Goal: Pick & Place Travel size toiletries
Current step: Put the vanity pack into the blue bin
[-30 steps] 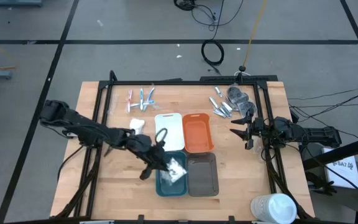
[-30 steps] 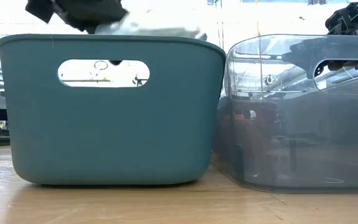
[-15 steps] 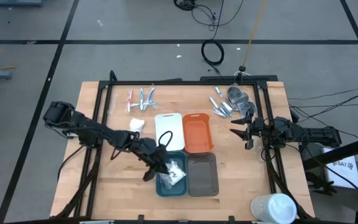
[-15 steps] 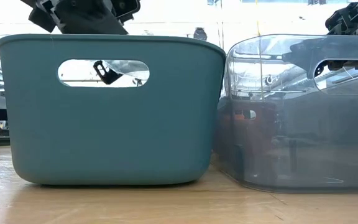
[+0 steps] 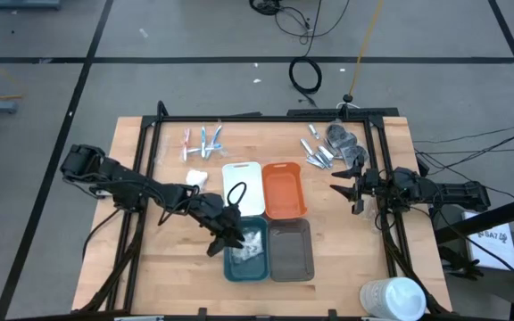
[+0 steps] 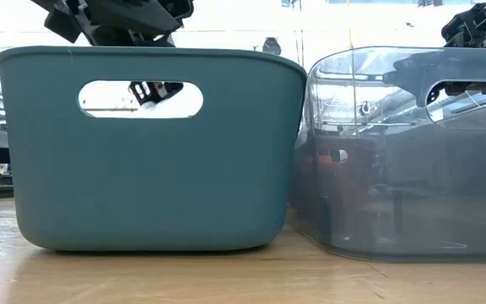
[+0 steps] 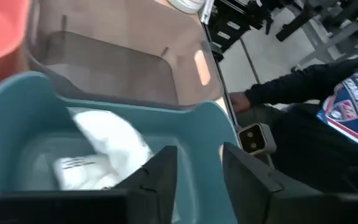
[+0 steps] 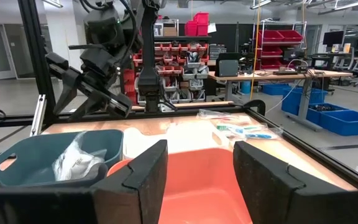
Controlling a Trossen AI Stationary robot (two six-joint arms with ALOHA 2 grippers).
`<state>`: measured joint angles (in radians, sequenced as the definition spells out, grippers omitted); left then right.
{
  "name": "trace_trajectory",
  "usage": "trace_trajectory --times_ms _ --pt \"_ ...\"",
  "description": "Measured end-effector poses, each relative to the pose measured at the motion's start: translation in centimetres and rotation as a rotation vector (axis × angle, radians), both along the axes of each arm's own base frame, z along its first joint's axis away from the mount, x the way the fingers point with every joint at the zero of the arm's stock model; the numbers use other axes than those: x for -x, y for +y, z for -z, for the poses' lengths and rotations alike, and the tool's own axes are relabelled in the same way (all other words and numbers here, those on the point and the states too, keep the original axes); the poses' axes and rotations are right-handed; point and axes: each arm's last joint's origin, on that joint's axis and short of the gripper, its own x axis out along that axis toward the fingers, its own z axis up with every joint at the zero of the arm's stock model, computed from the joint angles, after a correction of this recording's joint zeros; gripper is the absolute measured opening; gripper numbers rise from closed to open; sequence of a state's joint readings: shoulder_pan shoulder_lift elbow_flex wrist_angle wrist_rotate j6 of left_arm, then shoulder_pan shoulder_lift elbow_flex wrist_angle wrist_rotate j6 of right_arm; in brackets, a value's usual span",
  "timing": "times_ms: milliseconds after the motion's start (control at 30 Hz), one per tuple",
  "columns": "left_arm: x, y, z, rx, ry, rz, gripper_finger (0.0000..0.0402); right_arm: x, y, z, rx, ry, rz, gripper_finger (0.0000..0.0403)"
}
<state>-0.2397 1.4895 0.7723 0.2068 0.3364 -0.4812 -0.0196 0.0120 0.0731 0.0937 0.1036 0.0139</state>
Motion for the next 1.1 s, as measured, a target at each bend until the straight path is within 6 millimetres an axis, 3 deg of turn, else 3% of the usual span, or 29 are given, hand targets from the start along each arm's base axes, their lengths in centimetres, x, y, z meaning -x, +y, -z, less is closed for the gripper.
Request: trace_trajectory --times_ms 233,400,533,700,900,1100 --pt "0.1 1.0 -1.1 0.059 -0.027 0.062 0.0166 0.0 0.0 0.0 0.0 -0.001 0.0 0.0174" --pt "1.0 2.3 -2.5 0.055 -0.025 0.027 0.0163 0.0 0.0 0.0 0.0 0.0 0.0 0.0175" --pt "3.0 3.5 -4.1 0.018 0.01 -0.049 0.0152 0.0 0.0 0.0 0.0 0.0 0.0 0.0172" --pt "6.5 5.1 -5.2 -0.158 0.118 -0.279 0.014 0.0 0.0 0.0 0.0 -0.001 0.0 0.0174" --pt "10.4 6.9 -5.6 -0.331 0.274 -0.724 0.0132 0.0 0.0 0.0 0.0 0.0 0.0 0.0174" --pt "11.9 7.6 -5.2 -0.386 0.353 -0.96 0.0131 0.0 0.0 0.0 0.0 -0.001 0.0 0.0173"
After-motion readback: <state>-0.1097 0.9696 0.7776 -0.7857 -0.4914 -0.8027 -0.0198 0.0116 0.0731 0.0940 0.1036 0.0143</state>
